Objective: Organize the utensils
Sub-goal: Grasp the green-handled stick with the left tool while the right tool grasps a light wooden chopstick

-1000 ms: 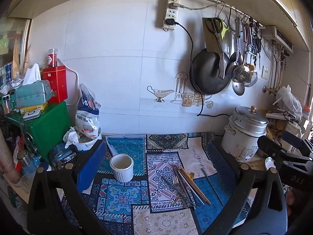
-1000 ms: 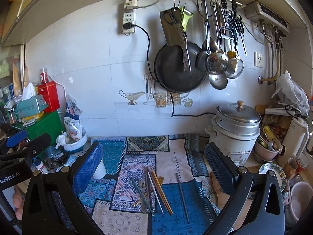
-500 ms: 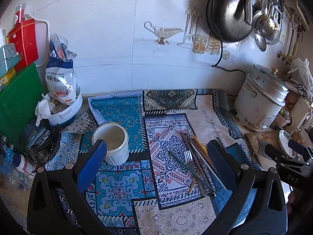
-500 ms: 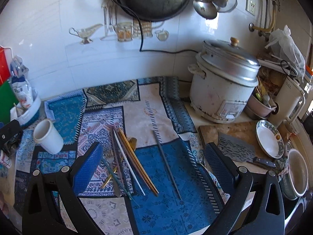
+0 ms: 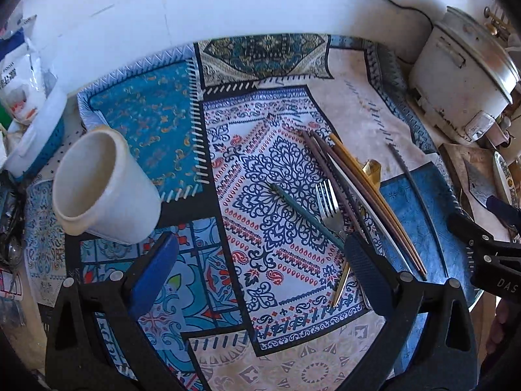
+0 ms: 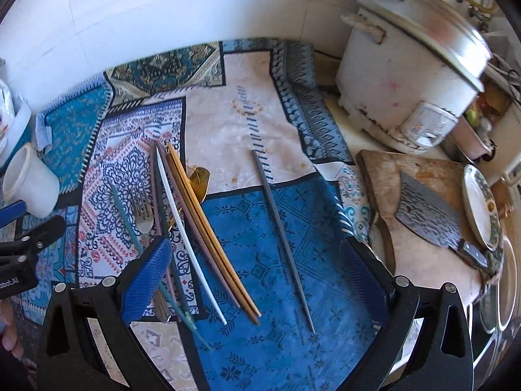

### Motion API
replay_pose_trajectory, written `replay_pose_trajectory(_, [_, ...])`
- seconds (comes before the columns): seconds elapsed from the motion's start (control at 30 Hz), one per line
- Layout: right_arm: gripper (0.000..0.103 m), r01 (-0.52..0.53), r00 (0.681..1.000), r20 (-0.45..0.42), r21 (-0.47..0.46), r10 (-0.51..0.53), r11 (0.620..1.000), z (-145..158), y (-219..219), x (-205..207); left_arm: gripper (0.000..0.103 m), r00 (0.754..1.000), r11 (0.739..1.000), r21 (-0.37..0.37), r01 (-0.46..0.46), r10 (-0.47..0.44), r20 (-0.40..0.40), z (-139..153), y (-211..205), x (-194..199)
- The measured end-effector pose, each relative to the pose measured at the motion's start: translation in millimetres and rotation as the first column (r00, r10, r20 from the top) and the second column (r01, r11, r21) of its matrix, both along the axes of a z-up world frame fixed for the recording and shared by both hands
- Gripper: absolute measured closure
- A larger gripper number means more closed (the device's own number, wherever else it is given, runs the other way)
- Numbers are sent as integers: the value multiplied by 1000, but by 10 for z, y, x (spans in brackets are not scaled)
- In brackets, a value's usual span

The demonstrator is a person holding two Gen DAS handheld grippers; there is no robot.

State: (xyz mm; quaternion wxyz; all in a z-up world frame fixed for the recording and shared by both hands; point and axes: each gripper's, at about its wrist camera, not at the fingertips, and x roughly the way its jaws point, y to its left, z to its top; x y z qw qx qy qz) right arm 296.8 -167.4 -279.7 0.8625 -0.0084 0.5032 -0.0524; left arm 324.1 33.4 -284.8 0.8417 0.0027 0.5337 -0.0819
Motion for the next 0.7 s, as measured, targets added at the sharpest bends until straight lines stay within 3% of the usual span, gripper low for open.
replay_pose_trajectory(0.27, [24, -151, 978, -127, 100, 163, 983, -324, -228, 396, 28, 980, 993, -45, -111, 102, -173, -401, -183, 241])
replay_pose_trajectory(0.33, [25, -183, 966, -160, 138, 204, 973, -392, -240, 468, 32, 974, 989, -67, -131, 116, -192, -433, -223, 265])
replay_pose_trajectory(0.43, [30, -242, 945, -183, 172, 273, 955, -470, -209, 563, 49, 966, 986, -89, -140, 117, -232, -500, -303, 294])
replay_pose_trajectory(0.7, [57, -342, 894, -217, 235, 393, 910, -615, -106, 803, 75, 955, 980, -82, -182, 157, -250, -555, -367, 259])
